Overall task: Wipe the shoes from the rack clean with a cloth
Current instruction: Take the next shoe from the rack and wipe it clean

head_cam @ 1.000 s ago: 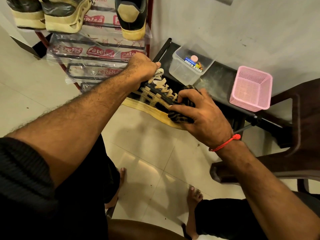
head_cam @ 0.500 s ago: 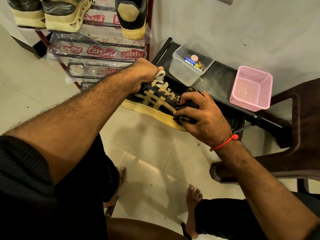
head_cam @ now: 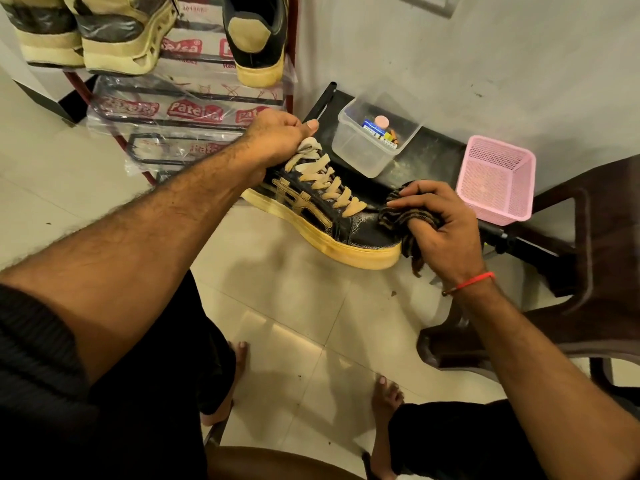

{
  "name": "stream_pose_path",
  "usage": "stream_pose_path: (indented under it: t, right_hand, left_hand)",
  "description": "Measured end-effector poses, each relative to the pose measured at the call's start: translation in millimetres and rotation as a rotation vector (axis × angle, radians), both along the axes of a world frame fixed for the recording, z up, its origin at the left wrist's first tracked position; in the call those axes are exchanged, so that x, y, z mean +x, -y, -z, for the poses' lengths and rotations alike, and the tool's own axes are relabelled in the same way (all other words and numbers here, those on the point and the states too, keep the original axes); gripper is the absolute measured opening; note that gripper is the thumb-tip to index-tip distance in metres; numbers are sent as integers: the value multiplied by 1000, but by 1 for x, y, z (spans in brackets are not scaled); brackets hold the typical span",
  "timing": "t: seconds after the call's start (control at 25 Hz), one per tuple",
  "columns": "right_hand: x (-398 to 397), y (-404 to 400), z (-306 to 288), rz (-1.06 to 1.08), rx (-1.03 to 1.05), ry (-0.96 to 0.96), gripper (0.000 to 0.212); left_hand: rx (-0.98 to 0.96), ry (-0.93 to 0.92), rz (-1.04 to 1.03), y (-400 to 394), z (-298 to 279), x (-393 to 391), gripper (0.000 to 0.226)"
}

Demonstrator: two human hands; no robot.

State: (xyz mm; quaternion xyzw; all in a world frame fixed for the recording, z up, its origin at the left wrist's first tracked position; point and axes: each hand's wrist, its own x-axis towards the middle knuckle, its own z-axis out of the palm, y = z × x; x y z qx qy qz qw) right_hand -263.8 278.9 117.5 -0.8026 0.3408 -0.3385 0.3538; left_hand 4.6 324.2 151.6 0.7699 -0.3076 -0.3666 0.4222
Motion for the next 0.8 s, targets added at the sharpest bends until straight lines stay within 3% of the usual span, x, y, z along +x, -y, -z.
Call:
stream_pose_path:
  t: [0.12,0.28,0.48,0.56,0.64,0.72,0.8]
  right_hand:
    - [13,-14,6,88,151,220,40]
    - [27,-21,6,203,108,481,35]
    - [25,-11,5,290,52,502,32]
    - [25,-15,0,239,128,418,29]
    - [22,-19,-4,58,-23,161,29]
    - [21,-29,-10,-199,-284,-146,35]
    - [20,-37,-13,-391,-371,-336,45]
  left_hand:
    - [-83,-47,29,0,-3,0,35]
    - [-71,40,112,2,-1,-6,44]
    - [26,139,286,3,-11,-13,94]
    - [-43,135,295,5,-9,-13,72]
    - [-137,166,269,3,-11,-12,39]
    - [-180,211,243,0,-12,-5,33]
    - [-194,243,232,-6,-11,2,30]
